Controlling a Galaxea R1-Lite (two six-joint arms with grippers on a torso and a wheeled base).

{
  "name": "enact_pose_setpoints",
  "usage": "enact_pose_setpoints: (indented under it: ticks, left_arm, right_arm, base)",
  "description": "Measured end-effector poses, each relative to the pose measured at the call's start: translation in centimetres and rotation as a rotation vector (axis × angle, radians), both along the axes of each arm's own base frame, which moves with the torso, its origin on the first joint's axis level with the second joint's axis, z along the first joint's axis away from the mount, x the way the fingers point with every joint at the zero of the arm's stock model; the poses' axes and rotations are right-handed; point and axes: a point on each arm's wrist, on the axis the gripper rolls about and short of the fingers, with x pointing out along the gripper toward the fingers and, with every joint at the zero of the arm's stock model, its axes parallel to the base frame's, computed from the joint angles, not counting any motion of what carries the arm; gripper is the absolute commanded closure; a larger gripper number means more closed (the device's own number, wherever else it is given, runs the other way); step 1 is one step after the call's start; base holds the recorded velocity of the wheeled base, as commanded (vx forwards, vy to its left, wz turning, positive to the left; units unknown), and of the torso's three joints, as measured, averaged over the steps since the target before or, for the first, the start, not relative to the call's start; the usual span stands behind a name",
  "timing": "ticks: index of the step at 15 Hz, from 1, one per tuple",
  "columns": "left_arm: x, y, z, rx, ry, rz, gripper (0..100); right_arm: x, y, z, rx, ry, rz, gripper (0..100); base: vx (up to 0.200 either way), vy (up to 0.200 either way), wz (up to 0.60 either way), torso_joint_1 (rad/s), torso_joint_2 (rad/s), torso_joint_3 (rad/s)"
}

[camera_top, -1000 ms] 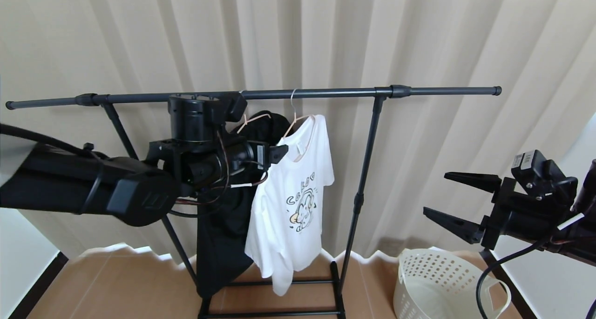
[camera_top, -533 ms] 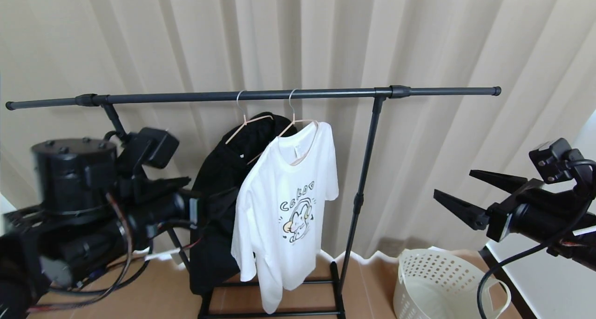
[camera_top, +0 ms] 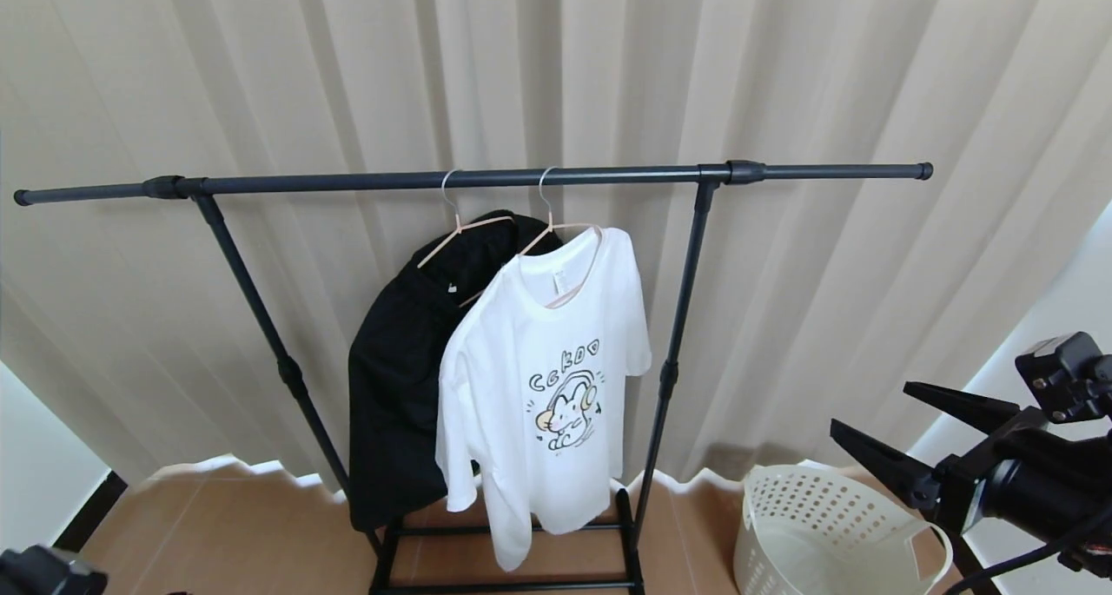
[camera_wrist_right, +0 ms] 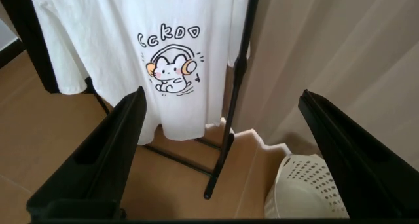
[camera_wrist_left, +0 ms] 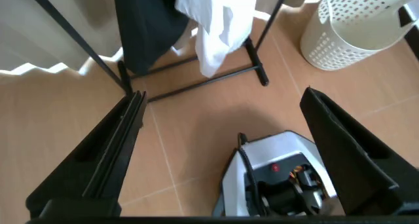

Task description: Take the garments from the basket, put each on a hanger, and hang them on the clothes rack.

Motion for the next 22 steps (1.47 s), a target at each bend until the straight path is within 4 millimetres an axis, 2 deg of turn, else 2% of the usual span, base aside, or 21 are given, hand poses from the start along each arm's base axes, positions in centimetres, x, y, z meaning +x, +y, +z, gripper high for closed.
enact_pose_setpoints:
  ticks: [2,3,9,15,22]
  left_arm:
    - [-2.0,0.9,-0.2,-0.028,-0.07,0.038,0]
    - [-2.7,1.4,-0.4,-0.009,-0.114,0.112,0]
    - [-6.0,2.4,-0.3,-0.021,-0.439,0.451,0]
    - [-7.7,2.2,-0.6,-0.078,-0.62,0.399,0]
    - [-7.9,2.3,-0.7,-0.085,-0.65,0.395,0]
  right_arm:
    - [-0.9,-0.1,0.3,0.009,-0.023,-0.001,0]
    - [-1.2,-0.2,0.5,0.011,-0.03,-0.001,0]
    - [-3.7,-0.8,0.3,0.013,-0.035,-0.002,0]
    - [-7.4,-1.7,-0.3,0.006,-0.033,-0.028,0]
    - [-14.4,-3.5,-2.6,-0.024,-0.037,-0.1,0]
  base:
    - [0.0,0.0,0.0,0.0,0.0,0.0]
    - [0.0,0.0,0.0,0.0,0.0,0.0]
    - [0.0,0.0,0.0,0.0,0.0,0.0]
    - [0.0,0.0,0.0,0.0,0.0,0.0]
    - [0.0,0.0,0.0,0.0,0.0,0.0]
